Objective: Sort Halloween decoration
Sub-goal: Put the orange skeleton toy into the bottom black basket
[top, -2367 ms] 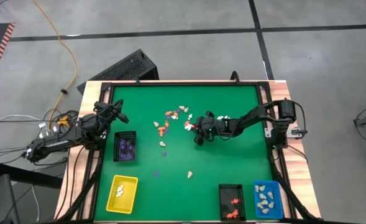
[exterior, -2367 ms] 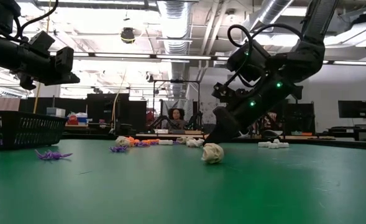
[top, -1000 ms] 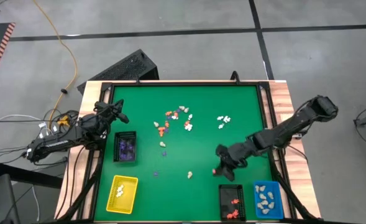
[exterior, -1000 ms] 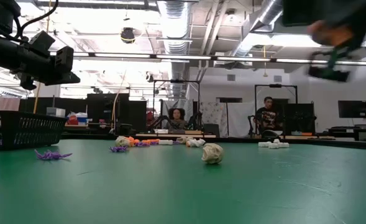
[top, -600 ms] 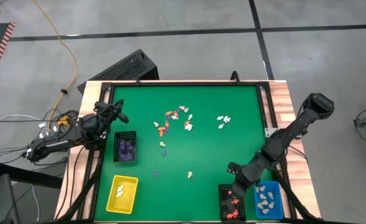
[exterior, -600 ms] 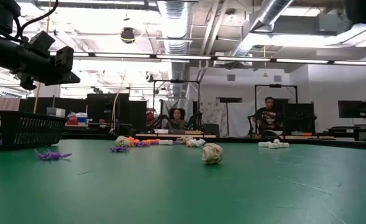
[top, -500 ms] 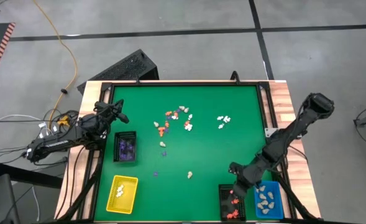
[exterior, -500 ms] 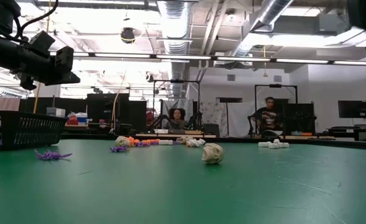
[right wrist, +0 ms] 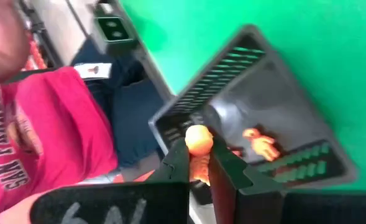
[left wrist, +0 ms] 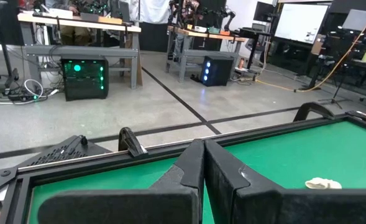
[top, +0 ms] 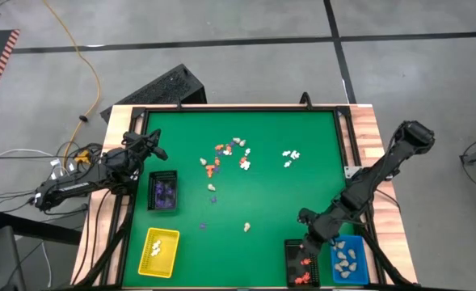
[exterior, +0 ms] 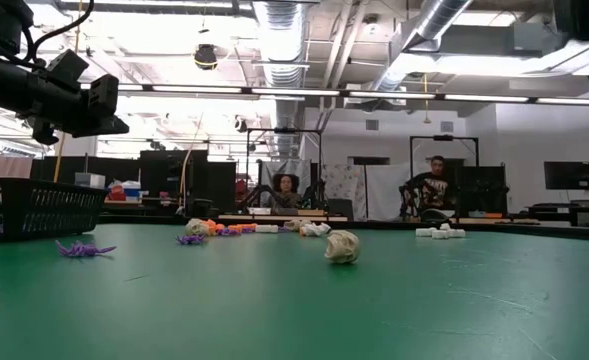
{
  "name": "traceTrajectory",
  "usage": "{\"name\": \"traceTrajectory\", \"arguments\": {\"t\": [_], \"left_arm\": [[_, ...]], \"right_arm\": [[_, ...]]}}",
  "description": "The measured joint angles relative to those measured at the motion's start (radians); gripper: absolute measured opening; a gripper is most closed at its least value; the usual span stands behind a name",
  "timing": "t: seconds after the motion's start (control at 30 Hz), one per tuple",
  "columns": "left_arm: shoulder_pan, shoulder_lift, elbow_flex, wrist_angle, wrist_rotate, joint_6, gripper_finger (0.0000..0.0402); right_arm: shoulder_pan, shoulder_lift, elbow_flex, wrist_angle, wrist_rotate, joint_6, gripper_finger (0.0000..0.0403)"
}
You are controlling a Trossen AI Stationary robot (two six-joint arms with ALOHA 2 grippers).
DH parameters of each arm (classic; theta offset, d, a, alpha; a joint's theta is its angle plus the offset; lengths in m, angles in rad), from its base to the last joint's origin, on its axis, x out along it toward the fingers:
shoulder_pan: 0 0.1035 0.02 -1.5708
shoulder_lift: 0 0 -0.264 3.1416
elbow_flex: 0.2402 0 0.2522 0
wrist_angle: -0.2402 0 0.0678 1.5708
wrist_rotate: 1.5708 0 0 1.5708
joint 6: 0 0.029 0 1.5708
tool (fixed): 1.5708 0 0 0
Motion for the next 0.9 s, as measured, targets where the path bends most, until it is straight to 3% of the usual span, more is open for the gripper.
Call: {"name": "traceTrajectory", "arguments": {"t": [0.2, 0.5, 0.9], "left_arm": [[0.0, 0.0, 0.0, 0.0, 0.0, 0.0, 0.0], [0.0, 0.0, 0.0, 0.0, 0.0, 0.0, 0.0], [0.0, 0.0, 0.0, 0.0, 0.0, 0.0, 0.0]], "right_arm": [[0.002, 0.08, 0.121, -0.031, 0.006, -0.054, 0.0042], [0.005, 0.257, 0.361, -0.435, -0.019, -0.216, 0.005], [0.003, 0.327, 0.394, -0.48, -0.083, -0.214, 0.0104]]}}
